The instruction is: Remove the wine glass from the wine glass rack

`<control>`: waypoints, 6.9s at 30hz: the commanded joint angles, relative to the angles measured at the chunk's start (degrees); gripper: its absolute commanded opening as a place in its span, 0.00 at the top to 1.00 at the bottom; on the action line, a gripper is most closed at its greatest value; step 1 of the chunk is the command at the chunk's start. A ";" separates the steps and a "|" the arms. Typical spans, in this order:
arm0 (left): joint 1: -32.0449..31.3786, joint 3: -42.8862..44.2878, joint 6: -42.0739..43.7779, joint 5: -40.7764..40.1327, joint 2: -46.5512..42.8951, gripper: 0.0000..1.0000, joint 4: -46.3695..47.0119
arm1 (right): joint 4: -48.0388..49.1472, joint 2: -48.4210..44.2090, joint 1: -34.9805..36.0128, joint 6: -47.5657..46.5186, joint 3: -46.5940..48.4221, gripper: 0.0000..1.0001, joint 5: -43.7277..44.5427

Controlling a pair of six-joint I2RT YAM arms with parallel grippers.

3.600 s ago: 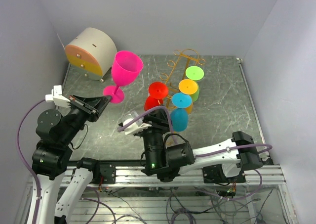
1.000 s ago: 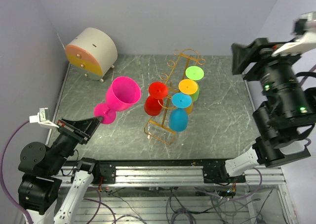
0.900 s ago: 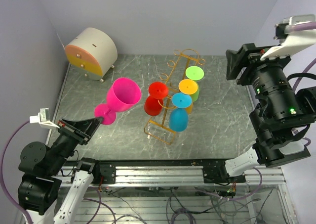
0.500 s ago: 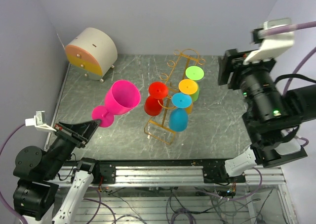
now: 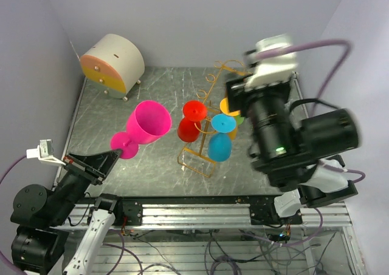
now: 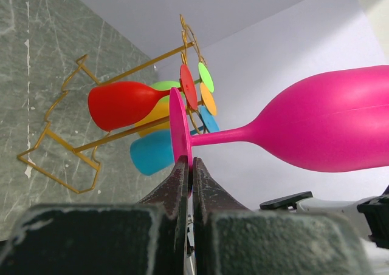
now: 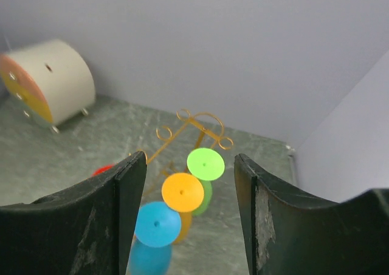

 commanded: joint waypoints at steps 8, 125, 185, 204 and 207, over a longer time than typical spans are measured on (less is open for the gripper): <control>0.26 2.55 1.74 -1.21 0.32 0.93 -1.16 | 10.76 5.05 -5.65 -9.55 6.64 0.41 -5.45; 0.26 -2.02 15.64 8.41 -1.09 0.93 5.15 | -90.92 -9.92 -45.13 101.58 1.95 0.64 -115.32; 0.26 16.30 17.27 -13.68 0.74 0.49 -21.18 | -85.04 1.22 -30.50 99.38 8.83 1.00 -87.66; 3.48 27.31 21.21 -14.41 -2.68 0.40 -32.46 | -85.49 28.02 -26.54 100.51 17.40 1.00 -79.71; 5.28 28.28 23.00 -13.14 -2.33 0.40 -33.69 | -86.81 31.94 -26.51 101.03 18.49 1.00 -79.50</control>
